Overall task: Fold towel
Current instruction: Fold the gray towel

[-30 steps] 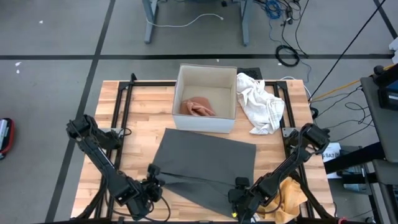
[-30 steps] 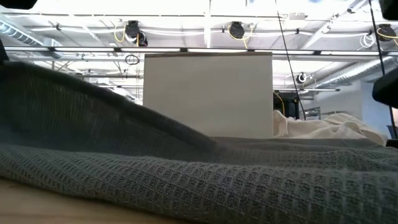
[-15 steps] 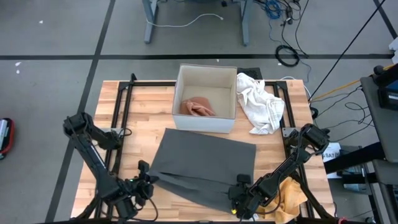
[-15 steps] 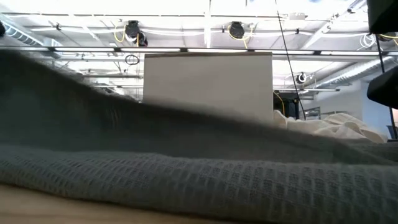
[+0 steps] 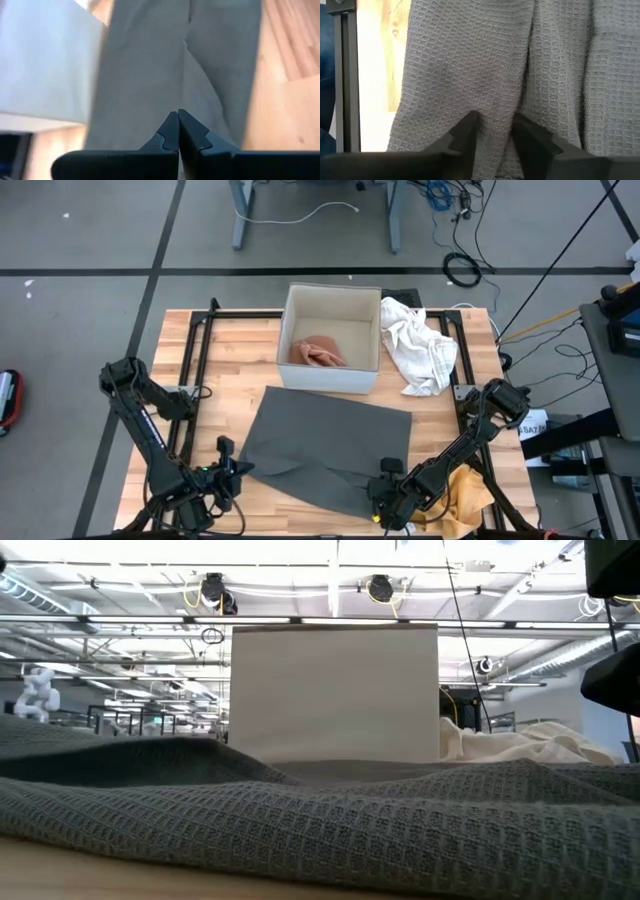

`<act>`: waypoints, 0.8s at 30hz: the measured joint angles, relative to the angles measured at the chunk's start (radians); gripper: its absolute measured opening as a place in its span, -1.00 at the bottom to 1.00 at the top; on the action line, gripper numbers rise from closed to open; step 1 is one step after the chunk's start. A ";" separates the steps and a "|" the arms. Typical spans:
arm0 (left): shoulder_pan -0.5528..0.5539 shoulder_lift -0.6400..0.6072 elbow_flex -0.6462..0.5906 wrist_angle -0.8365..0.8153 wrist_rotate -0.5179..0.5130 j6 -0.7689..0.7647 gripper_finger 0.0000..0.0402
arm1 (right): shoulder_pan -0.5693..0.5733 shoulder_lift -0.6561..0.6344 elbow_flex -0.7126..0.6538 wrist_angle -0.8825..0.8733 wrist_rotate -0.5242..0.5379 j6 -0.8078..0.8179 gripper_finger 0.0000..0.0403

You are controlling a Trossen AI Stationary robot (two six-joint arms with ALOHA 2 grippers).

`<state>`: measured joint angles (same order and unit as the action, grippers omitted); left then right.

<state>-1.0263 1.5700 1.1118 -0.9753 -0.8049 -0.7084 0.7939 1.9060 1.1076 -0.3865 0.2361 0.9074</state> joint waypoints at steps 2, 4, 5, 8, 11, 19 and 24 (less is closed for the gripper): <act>0.025 0.006 0.000 0.021 0.060 -0.004 -0.97 | 0.000 0.001 0.000 0.000 0.000 -0.004 -0.57; 0.042 0.020 0.000 0.042 0.091 0.021 -0.90 | 0.000 0.001 0.000 0.001 -0.001 -0.010 -0.65; 0.046 0.027 0.000 0.052 0.092 0.036 -0.84 | 0.000 0.001 0.000 0.002 -0.001 -0.015 -0.68; 0.052 0.052 0.000 0.092 0.097 0.082 -0.63 | 0.000 0.002 0.000 0.002 -0.001 -0.018 -0.74; 0.061 0.085 0.000 0.144 0.098 0.112 -0.39 | 0.000 0.002 0.000 0.002 -0.001 -0.018 -0.75; 0.139 0.187 0.000 0.309 0.181 0.115 -0.07 | 0.000 0.002 -0.001 0.002 -0.002 -0.037 -0.75; 0.188 0.276 0.000 0.318 0.228 0.126 -0.07 | 0.000 0.002 -0.001 0.001 0.001 -0.037 -0.75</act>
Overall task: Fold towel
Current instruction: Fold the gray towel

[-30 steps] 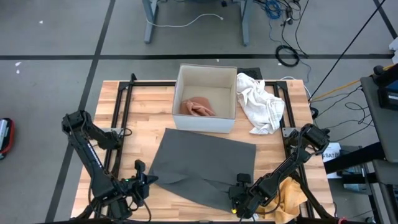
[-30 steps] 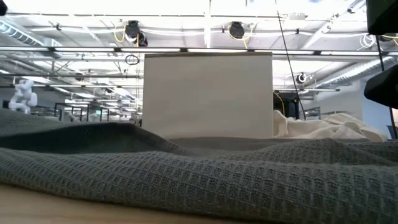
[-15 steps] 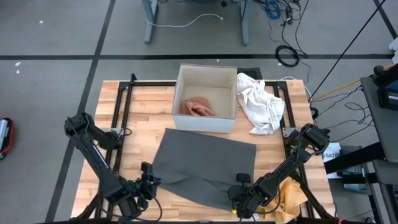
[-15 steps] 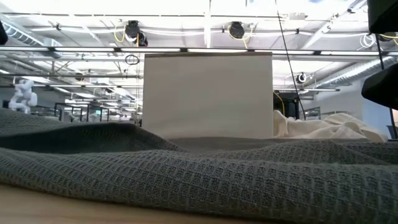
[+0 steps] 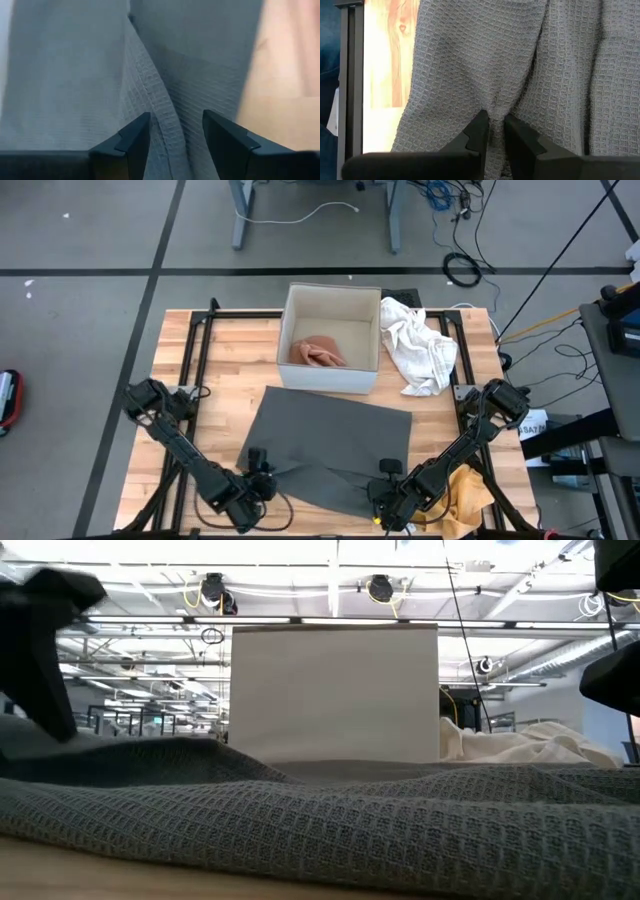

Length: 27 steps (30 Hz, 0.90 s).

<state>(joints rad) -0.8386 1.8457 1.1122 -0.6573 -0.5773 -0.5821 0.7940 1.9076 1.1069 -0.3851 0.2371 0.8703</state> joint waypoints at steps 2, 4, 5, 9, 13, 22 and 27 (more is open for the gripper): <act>0.015 0.021 0.000 0.003 0.001 0.009 -0.07 | 0.000 0.000 0.000 0.000 0.000 0.000 -0.75; 0.032 0.033 0.000 0.000 -0.011 0.009 -0.06 | 0.000 0.000 0.000 0.000 0.000 0.000 -0.75; 0.041 0.035 0.000 -0.005 -0.026 0.003 -0.06 | 0.000 0.000 0.000 0.000 0.000 -0.001 -0.75; 0.074 0.035 0.000 -0.044 -0.098 -0.043 -0.06 | 0.000 0.000 0.000 0.000 0.001 -0.004 -0.75; 0.082 0.035 0.000 -0.107 -0.153 -0.077 -0.07 | 0.000 0.000 -0.001 0.001 0.001 -0.004 -0.75; 0.110 0.035 0.000 -0.135 -0.064 -0.028 -0.48 | 0.000 0.000 -0.001 0.011 0.002 -0.019 -0.75; 0.137 0.035 0.000 -0.139 -0.014 -0.010 -0.67 | 0.000 0.000 -0.001 0.012 0.002 -0.024 -0.75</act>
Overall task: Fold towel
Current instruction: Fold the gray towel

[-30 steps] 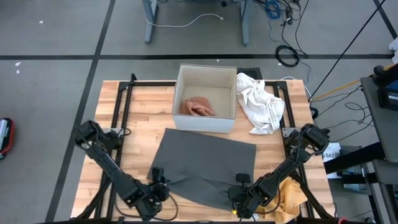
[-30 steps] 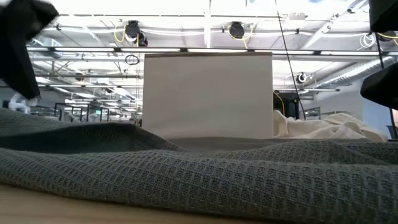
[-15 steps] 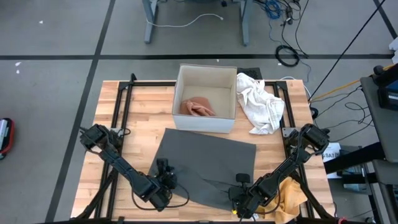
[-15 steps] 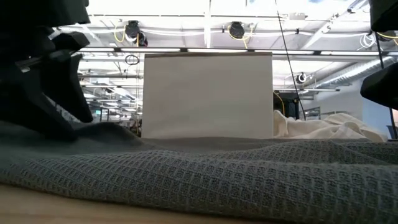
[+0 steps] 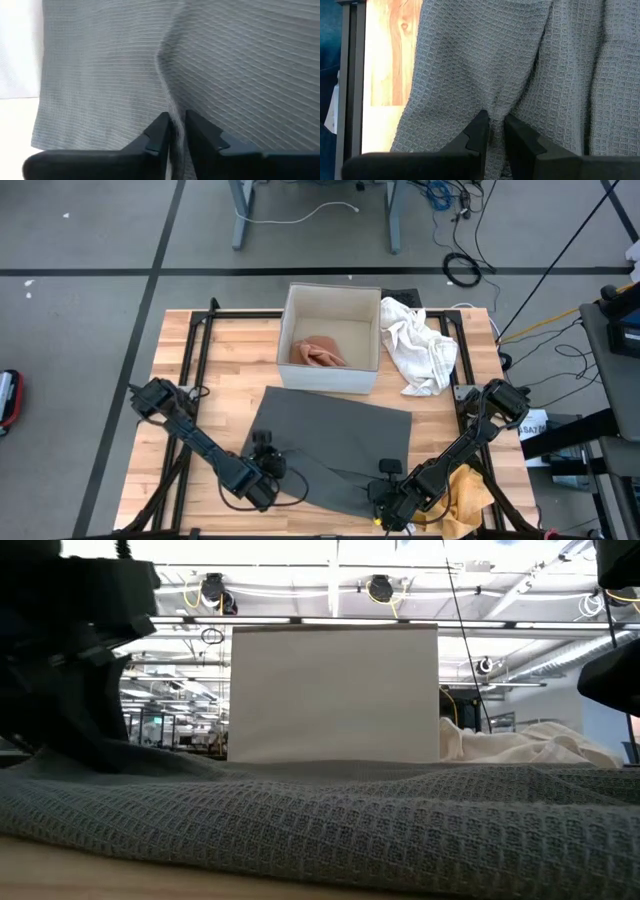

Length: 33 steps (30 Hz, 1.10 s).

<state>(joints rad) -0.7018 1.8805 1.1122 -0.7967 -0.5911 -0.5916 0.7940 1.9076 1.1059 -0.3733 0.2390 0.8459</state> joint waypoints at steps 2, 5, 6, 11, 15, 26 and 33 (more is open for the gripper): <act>0.009 0.000 0.000 -0.001 0.003 0.018 -0.76 | 0.001 0.000 0.000 0.000 0.000 0.002 -0.75; 0.012 0.000 0.000 -0.002 0.006 0.054 -0.93 | 0.008 0.000 0.000 0.000 0.002 0.003 -0.75; 0.011 0.000 0.000 -0.003 0.006 0.066 -0.96 | 0.009 0.000 0.000 0.000 0.003 0.003 -0.75; 0.008 -0.040 0.004 -0.086 -0.041 0.077 -0.98 | 0.012 0.000 0.000 0.002 0.001 -0.006 -0.75; -0.009 -0.118 0.050 -0.211 -0.146 0.032 -0.99 | 0.012 -0.004 0.000 0.001 -0.004 -0.019 -0.75; -0.067 -0.255 0.153 -0.266 -0.221 0.065 -0.99 | 0.021 -0.096 -0.003 -0.037 0.017 -0.028 -0.75; -0.091 -0.255 0.153 -0.268 -0.176 0.048 -1.00 | 0.041 -0.171 -0.002 -0.052 0.027 -0.039 -0.75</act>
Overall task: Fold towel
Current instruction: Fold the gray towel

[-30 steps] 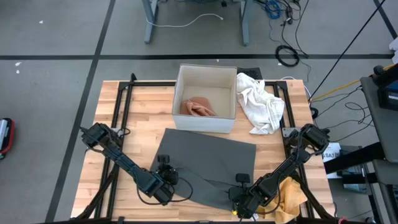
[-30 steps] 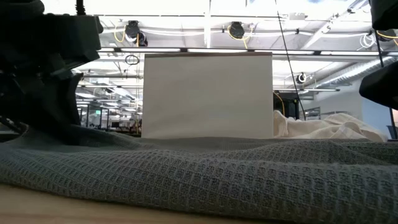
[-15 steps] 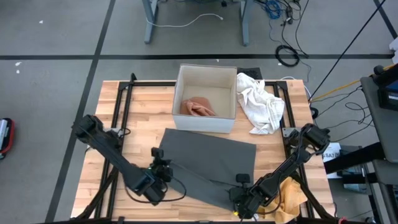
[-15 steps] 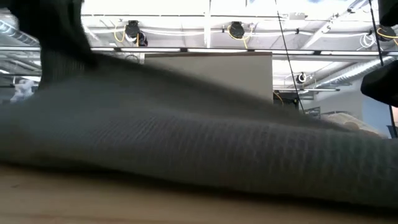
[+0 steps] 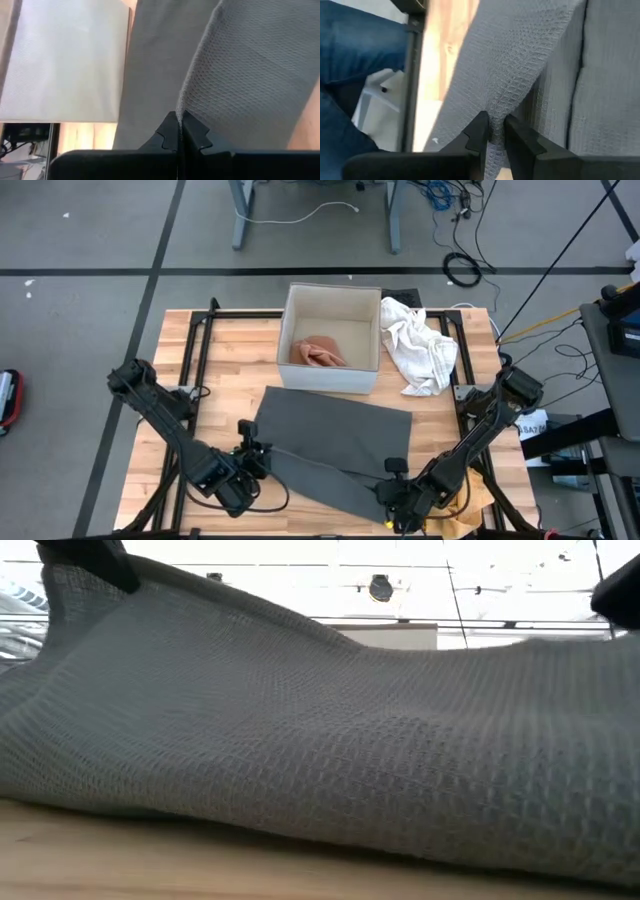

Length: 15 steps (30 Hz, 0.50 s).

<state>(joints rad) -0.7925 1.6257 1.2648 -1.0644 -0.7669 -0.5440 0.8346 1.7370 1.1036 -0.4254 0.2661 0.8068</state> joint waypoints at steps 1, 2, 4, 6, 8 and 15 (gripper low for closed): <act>-0.004 0.000 0.000 -0.001 0.000 -0.001 -1.00 | 0.004 -0.013 0.000 -0.006 0.010 -0.002 -0.75; -0.010 0.000 0.000 -0.004 0.001 -0.002 -1.00 | 0.008 -0.027 0.001 -0.014 0.024 -0.004 -0.75; -0.017 0.000 0.000 -0.014 0.001 -0.012 -1.00 | 0.016 -0.056 0.001 -0.027 0.050 -0.007 -0.75; -0.022 0.000 0.000 -0.036 0.002 -0.029 -1.00 | 0.023 -0.087 0.001 -0.039 0.072 -0.008 -0.75; -0.022 0.000 0.000 -0.063 0.000 -0.055 -1.00 | 0.033 -0.120 0.001 -0.053 0.101 -0.009 -0.75; -0.019 0.000 0.000 -0.173 -0.064 -0.150 -1.00 | 0.051 -0.223 0.002 -0.236 0.196 0.029 -0.78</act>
<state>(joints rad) -0.8111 1.6257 1.2648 -1.2372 -0.8309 -0.6943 0.8860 1.5144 1.1061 -0.6613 0.4619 0.8353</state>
